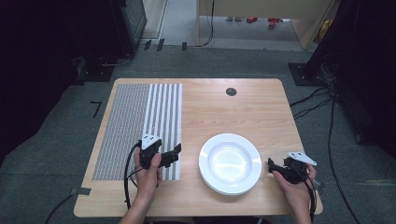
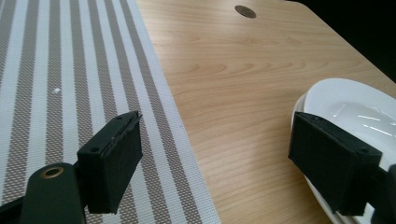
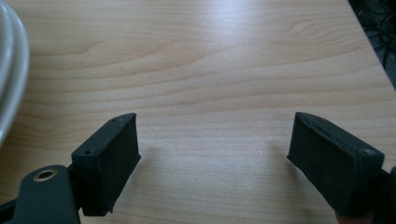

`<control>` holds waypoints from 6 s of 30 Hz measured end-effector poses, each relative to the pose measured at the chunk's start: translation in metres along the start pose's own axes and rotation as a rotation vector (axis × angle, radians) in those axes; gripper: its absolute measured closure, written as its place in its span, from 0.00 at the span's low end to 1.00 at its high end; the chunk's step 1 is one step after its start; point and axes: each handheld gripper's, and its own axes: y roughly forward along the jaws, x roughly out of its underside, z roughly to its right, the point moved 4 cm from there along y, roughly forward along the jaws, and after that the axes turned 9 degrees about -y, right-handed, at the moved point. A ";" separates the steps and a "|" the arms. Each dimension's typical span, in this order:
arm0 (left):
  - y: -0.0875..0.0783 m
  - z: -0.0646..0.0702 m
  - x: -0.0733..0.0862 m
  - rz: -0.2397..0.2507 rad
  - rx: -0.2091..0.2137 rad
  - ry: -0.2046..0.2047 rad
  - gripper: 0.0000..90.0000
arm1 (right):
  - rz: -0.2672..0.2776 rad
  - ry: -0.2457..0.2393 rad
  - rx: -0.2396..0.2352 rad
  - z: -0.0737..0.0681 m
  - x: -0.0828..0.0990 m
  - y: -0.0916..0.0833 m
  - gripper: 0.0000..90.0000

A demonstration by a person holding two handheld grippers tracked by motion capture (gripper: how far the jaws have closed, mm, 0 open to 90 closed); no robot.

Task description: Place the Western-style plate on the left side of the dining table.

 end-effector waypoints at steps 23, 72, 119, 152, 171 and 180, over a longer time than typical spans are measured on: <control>0.013 0.031 0.023 -0.062 0.067 0.044 0.20 | 0.173 0.074 -0.007 -0.038 -0.024 -0.041 0.22; 0.028 0.065 0.058 -0.148 0.138 0.108 0.35 | 0.206 0.137 -0.279 -0.071 -0.021 -0.045 0.76; 0.031 0.068 0.066 -0.152 0.209 0.078 0.55 | 0.263 0.524 -0.453 -0.057 -0.014 -0.041 0.90; 0.034 0.060 0.059 -0.148 0.248 -0.025 0.64 | 0.346 0.481 -0.476 -0.065 -0.016 -0.040 0.89; 0.028 0.057 0.052 -0.124 0.281 -0.074 0.74 | 0.338 0.562 -0.524 -0.063 -0.012 -0.035 0.89; 0.025 0.056 0.049 -0.117 0.294 -0.088 0.76 | 0.345 0.576 -0.534 -0.064 -0.012 -0.036 0.89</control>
